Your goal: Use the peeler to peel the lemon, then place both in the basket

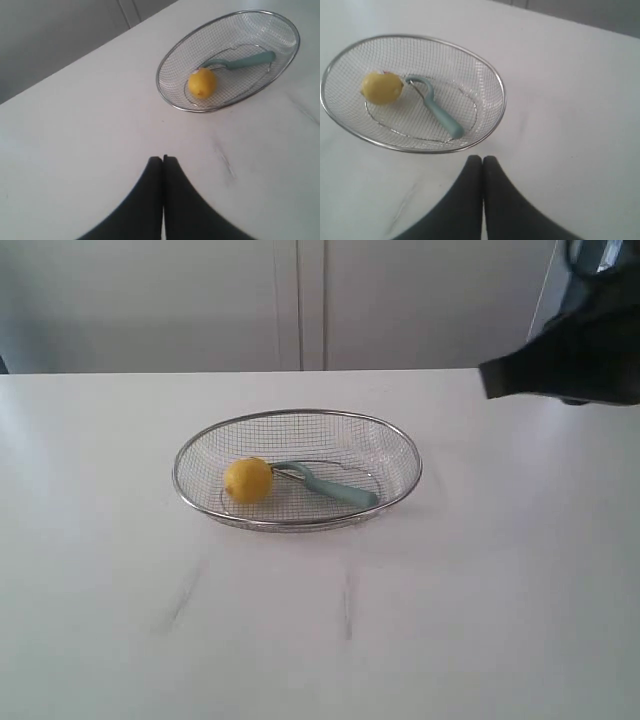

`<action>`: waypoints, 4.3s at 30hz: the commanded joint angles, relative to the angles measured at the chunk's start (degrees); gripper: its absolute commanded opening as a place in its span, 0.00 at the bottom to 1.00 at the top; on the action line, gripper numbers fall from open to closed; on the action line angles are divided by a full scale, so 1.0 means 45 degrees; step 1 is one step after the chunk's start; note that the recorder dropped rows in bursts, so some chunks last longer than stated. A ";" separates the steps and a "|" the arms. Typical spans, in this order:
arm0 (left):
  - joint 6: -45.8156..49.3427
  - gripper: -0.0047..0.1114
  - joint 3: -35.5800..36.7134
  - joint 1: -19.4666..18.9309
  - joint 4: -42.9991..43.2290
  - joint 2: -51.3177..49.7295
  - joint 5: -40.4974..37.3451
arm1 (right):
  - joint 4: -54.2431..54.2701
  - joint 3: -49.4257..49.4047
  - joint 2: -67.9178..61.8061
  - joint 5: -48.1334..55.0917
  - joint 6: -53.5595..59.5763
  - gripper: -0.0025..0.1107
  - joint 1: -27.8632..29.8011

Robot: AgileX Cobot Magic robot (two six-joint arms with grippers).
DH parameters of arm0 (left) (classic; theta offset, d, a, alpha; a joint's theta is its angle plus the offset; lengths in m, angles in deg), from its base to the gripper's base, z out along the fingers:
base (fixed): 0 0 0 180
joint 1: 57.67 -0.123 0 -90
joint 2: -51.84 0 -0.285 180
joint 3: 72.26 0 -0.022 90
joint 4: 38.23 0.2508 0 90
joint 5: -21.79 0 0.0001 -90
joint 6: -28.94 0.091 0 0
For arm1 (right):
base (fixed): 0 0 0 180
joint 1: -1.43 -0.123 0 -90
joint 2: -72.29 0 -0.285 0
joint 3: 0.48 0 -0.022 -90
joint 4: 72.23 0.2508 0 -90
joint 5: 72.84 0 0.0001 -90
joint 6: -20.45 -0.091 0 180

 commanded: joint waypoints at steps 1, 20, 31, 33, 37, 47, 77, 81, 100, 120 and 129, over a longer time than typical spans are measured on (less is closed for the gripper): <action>-0.1078 0.04 0.0584 -0.0025 0.0448 0.1213 -0.0081 | -0.1247 -0.0988 0.2644 0.0427 -0.1331 0.02 0.0014; -0.1427 0.04 0.1390 -0.0025 0.0448 0.1751 0.0009 | -0.1422 -0.1778 0.7145 0.0690 -0.1530 0.02 0.0014; -0.1404 0.04 0.1390 -0.0025 0.0448 0.1751 0.0009 | -0.1422 -0.1778 0.7169 0.0690 -0.1530 0.02 0.0014; -0.1404 0.04 0.1390 -0.0025 0.0448 0.1751 0.0009 | -0.1422 -0.1778 0.7169 0.0690 -0.1530 0.02 0.0014; -0.1404 0.04 0.1390 -0.0025 0.0448 0.1751 -0.0023 | -0.1422 -0.1778 0.7169 0.0690 -0.1530 0.02 0.0014; -0.1715 0.04 0.6641 -0.1791 -0.1453 0.4332 0.7759 | -0.1422 -0.1778 0.7169 0.0690 -0.1530 0.02 0.0014; -0.1635 0.04 1.2167 -0.4868 -0.2614 0.7553 0.6881 | -0.1422 -0.1778 0.7247 0.0708 -0.1472 0.02 0.0014; -0.1635 0.04 1.2167 -0.4868 -0.2614 0.7553 0.6881 | -0.1422 -0.1778 0.7247 0.0708 -0.1472 0.02 0.0014; -0.1635 0.04 1.2167 -0.4868 -0.2614 0.7553 0.6881 | -0.1422 -0.2027 0.7277 0.0656 -0.1472 0.02 0.0014; -0.1580 0.04 1.2167 -0.4868 -0.2614 0.7553 0.6881 | -0.1179 -0.9223 1.3791 -0.4389 -0.1790 0.02 0.6600; -0.1580 0.04 1.2167 -0.4868 -0.2614 0.7553 0.6881 | -0.1428 -1.2767 1.3791 -0.4254 -0.1758 0.02 0.6752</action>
